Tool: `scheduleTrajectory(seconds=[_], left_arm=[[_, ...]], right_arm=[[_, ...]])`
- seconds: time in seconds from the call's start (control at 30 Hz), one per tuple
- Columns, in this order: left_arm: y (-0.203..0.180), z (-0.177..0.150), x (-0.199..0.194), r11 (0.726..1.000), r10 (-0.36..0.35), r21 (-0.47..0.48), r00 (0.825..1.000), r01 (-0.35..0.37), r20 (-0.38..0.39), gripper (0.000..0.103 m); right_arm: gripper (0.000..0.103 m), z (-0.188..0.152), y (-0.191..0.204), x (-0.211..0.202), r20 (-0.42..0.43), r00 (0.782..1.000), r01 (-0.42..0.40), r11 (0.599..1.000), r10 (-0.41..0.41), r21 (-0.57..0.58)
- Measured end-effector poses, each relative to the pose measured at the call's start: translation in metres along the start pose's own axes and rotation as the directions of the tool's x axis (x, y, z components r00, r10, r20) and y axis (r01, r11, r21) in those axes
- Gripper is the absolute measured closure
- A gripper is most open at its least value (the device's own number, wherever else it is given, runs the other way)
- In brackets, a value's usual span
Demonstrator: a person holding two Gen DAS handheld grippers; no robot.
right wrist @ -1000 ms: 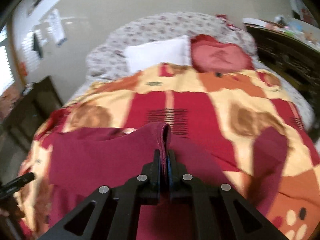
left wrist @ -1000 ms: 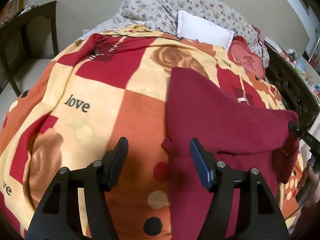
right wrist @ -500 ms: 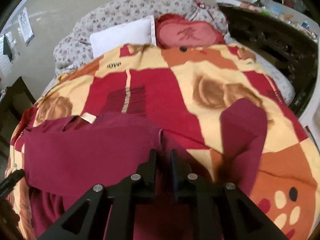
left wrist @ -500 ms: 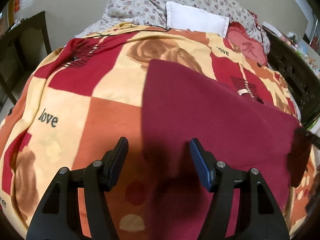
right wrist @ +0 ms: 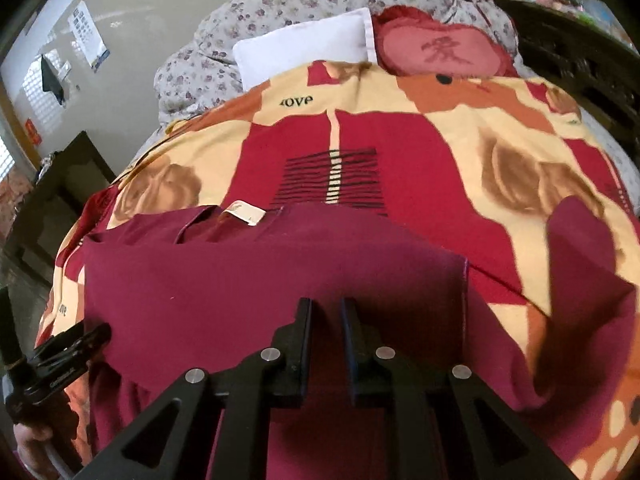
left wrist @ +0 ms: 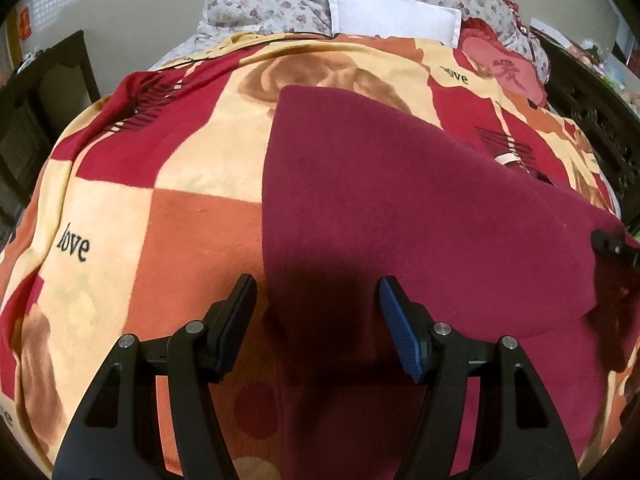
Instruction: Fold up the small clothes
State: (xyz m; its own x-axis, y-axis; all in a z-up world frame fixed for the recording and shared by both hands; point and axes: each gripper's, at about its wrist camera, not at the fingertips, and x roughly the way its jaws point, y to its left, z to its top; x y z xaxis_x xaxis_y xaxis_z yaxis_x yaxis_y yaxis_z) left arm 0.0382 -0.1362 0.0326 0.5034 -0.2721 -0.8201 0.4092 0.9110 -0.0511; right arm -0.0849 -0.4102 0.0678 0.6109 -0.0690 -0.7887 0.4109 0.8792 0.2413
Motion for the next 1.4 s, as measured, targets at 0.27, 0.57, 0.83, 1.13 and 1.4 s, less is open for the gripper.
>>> scheduleTrajectory(seconds=[0.27, 0.57, 0.83, 1.13, 1.4], left_arm=[[-0.003, 0.001, -0.009, 1.000, 0.013, 0.000, 1.000, -0.013, 0.008, 0.039], [-0.028, 0.004, -0.027, 0.998, -0.060, 0.017, 0.997, 0.059, 0.042, 0.039], [-0.047, -0.005, -0.005, 0.994, -0.053, 0.095, 0.999, 0.053, -0.004, 0.039], [-0.049, -0.005, -0.003, 0.994, -0.057, 0.097, 0.998, 0.057, -0.002, 0.034], [-0.051, -0.006, -0.002, 0.993, -0.061, 0.099, 0.998, 0.061, -0.011, 0.032]], right_arm=[[0.090, -0.003, 0.004, -0.018, -0.007, 1.000, 0.009, 1.000, -0.009, -0.023], [0.067, -0.028, 0.000, -0.013, -0.037, 0.999, -0.011, 1.000, 0.010, -0.016], [0.064, -0.007, -0.045, -0.077, 0.124, 0.992, -0.018, 0.997, 0.009, 0.070], [0.052, 0.055, -0.151, -0.041, -0.057, 0.987, 0.157, 0.959, -0.148, 0.234], [0.051, 0.068, -0.190, 0.030, -0.240, 0.953, 0.248, 0.931, -0.185, 0.267]])
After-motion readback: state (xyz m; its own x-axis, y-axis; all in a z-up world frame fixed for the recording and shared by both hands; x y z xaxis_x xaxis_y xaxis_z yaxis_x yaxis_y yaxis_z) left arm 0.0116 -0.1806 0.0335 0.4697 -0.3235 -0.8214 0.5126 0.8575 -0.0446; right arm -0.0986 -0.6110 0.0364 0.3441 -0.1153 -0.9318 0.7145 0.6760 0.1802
